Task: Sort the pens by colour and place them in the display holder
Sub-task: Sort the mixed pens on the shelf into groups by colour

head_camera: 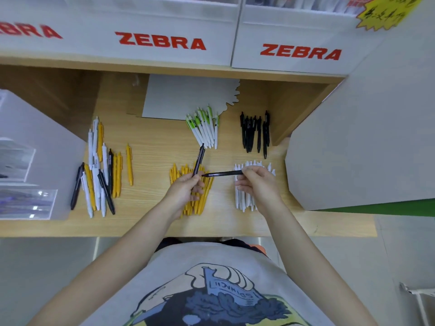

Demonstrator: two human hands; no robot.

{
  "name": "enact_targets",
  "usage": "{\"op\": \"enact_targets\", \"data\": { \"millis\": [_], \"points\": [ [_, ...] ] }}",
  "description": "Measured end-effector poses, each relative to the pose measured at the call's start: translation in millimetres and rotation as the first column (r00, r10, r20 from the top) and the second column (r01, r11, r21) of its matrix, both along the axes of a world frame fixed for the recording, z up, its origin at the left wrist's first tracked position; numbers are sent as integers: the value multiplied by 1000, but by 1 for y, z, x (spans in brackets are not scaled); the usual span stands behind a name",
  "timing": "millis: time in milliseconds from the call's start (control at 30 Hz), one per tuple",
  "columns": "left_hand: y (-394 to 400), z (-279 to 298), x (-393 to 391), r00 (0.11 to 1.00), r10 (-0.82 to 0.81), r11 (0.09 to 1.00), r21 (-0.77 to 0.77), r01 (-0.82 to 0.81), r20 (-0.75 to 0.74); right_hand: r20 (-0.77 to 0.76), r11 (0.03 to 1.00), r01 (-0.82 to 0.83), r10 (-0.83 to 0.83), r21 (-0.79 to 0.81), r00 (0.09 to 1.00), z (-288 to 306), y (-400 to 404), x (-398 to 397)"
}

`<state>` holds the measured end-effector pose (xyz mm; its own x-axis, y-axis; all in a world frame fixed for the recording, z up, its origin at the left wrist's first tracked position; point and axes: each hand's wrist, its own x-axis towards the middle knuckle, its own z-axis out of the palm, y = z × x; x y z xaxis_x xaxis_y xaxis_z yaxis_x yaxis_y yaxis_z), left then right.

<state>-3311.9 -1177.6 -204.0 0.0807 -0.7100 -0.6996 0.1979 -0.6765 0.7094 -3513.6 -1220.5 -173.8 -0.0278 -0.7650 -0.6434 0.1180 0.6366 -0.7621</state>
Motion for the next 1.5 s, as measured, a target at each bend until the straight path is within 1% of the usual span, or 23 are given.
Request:
{"op": "enact_targets", "data": {
  "millis": [133, 233, 300, 367, 400, 467, 600, 733, 833, 933, 1033, 1100, 1200, 1300, 1400, 1467, 1500],
  "points": [
    [-9, 4, -2, 982, 148, 989, -5, -150, -117, 54, 999, -19, 17, 40, 998, 7, 5, 12],
    [-21, 7, -8, 962, 222, 974, -11, -226, -162, 114, 996, 49, -58, 75, 992, 7, 6, 8],
    [-26, 6, -13, 951, 216, 975, 1, -221, -222, 161, 995, 75, -86, 70, 983, 5, 7, 4],
    [-28, 6, -21, 947, 174, 984, 17, -177, -271, 163, 998, 56, -60, 32, 985, 4, 10, 4],
    [-30, 7, -26, 951, 148, 989, 23, -148, -272, 153, 999, 49, -51, 16, 987, 4, 12, 5],
    [-33, 10, -39, 966, 109, 994, 38, -102, -233, 119, 999, 45, -45, -2, 992, 2, 14, 8],
    [-44, 15, -67, 982, 102, 994, 55, -95, -158, 64, 997, 63, -59, -55, 996, -4, 12, 3],
    [-58, 11, -80, 991, 59, 997, 57, -52, -118, 30, 995, 76, -74, -66, 997, -9, 5, -12],
    [-74, 5, -87, 999, -28, 1000, 3, 29, -30, 3, 994, 73, -73, -82, 997, -18, -7, -19],
    [-101, -5, -96, 995, -92, 994, -58, 95, 49, -77, 991, 91, -98, -97, 992, -33, -31, -21],
    [-134, -18, -101, 989, -79, 991, -99, 91, 122, -168, 988, 93, -113, -124, 979, -51, -64, -18],
    [-155, -30, -103, 988, -63, 987, -136, 82, 143, -244, 985, 76, -113, -158, 963, -64, -84, -16],
    [-176, -52, -104, 984, -65, 986, -138, 88, 164, -292, 979, 85, -138, -186, 946, -79, -102, -15],
    [-186, -73, -103, 982, -73, 989, -114, 94, 177, -370, 976, 45, -123, -212, 921, -89, -110, -19],
    [-191, -82, -103, 975, -92, 984, -132, 120, 201, -428, 970, -16, -93, -244, 899, -94, -112, -27],
    [-192, -85, -102, 954, -116, 969, -181, 170, 275, -488, 948, -73, -93, -309, 868, -95, -111, -32],
    [-191, -86, -100, 932, -128, 954, -216, 209, 338, -532, 927, -117, -99, -357, 841, -95, -111, -34]
  ]
}}
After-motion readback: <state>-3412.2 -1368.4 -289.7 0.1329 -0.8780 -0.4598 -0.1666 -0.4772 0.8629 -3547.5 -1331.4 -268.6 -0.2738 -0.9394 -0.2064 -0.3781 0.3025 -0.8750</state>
